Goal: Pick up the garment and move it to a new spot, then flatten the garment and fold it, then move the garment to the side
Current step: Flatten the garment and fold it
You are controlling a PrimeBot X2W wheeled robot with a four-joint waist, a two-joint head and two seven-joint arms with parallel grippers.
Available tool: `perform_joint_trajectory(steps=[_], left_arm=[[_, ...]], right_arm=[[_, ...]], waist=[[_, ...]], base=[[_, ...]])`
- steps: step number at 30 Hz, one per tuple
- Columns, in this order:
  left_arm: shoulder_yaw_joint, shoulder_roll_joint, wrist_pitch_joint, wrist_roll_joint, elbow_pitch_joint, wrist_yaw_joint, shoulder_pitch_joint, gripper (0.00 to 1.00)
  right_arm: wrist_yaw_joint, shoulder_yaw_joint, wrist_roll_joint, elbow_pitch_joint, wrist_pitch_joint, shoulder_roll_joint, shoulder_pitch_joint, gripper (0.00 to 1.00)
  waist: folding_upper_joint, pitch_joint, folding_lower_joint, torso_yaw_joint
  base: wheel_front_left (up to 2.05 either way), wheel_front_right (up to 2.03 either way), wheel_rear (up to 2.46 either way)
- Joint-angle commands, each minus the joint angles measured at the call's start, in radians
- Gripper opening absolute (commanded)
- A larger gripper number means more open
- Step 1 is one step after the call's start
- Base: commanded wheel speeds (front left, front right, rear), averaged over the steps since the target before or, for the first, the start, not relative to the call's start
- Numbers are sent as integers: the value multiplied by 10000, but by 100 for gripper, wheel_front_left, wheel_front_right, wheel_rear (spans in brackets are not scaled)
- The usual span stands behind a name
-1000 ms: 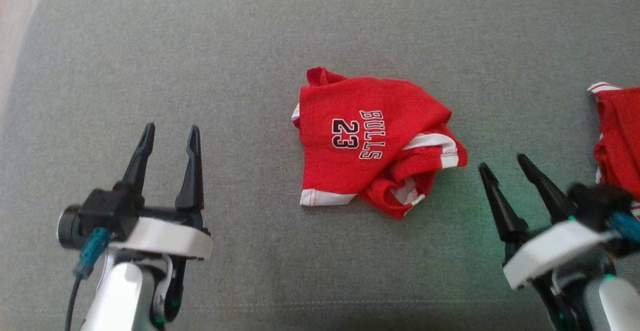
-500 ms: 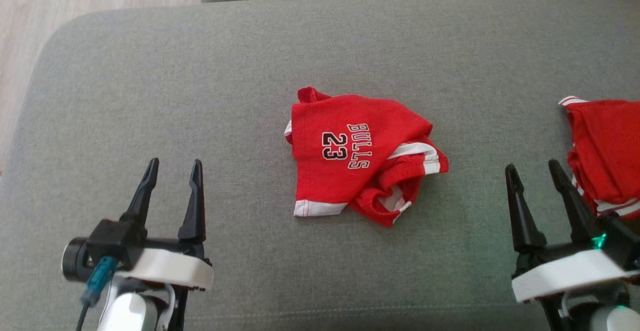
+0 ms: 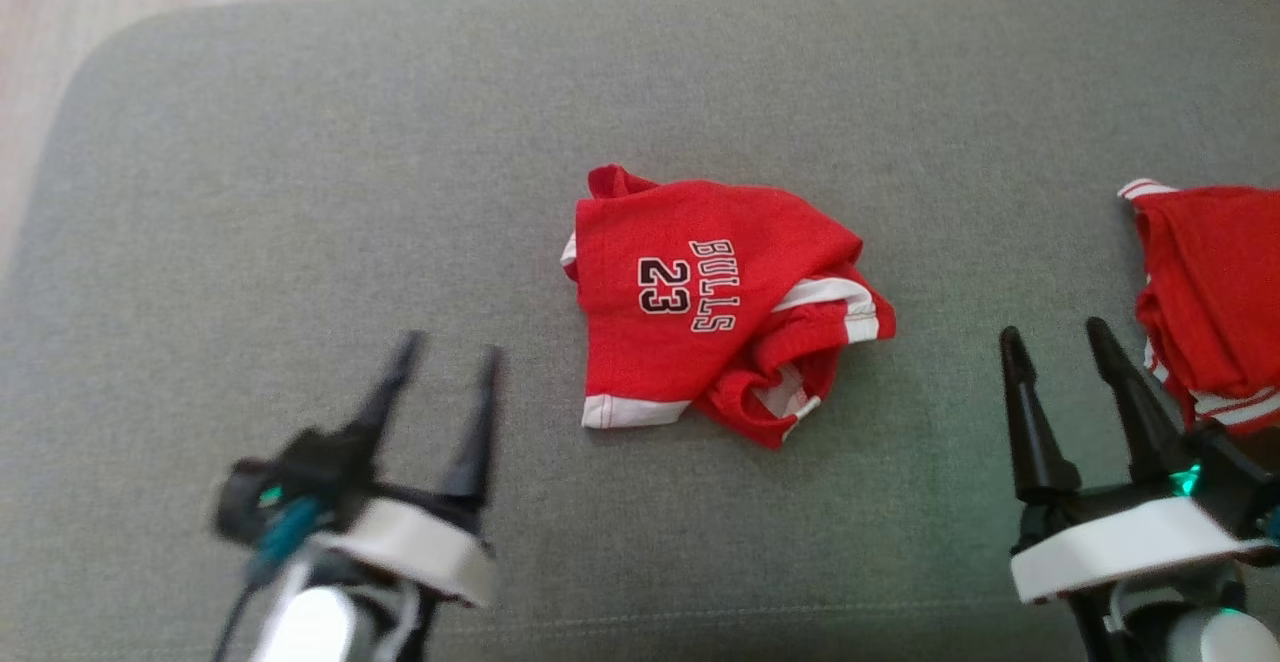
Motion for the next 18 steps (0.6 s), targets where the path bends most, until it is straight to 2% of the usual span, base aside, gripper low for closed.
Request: perform_joint_trajectory(steps=[1, 4, 12, 15, 16, 17, 18], left_arm=[[73, -37, 251, -117, -140, -155, -672, 100], [-437, -268, 944, -283, 442, -482, -961, 100], [-818, -539, 2183, -828, 1994, -735, -1529, 100], [-810, -581, 2291, -1001, 2612, -799, -1812, 100], [-796, -595, 2253, -1085, 2757, -836, -1893, 81], [-787, -605, 2171, -1154, 2855, -875, -1977, 21], [-775, -601, 2120, -1201, 2944, -901, -2046, 0]], right_arm=[[65, 309, 2, -359, 7, -55, -430, 100], [65, 441, 38, -270, 22, -41, -567, 100], [65, 496, 172, -70, 9, -11, -725, 100], [65, 522, 198, -28, -2, -1, -778, 100], [65, 521, 215, -21, -14, 2, -796, 100], [65, 504, 232, -16, -22, 5, -804, 100], [65, 478, 240, -5, -19, 7, -800, 100]], waist=[[-1, 170, 1, -82], [-1, 386, 1, -262], [-1, 771, 1, -671], [-1, 874, 1, -811], [-1, 897, 1, -853], [-1, 910, 1, -885], [-1, 913, 1, -908]], base=[[0, 0, 0], [0, 0, 0], [0, 0, 0], [0, 0, 0], [0, 0, 0], [0, 0, 0], [0, 0, 0]])
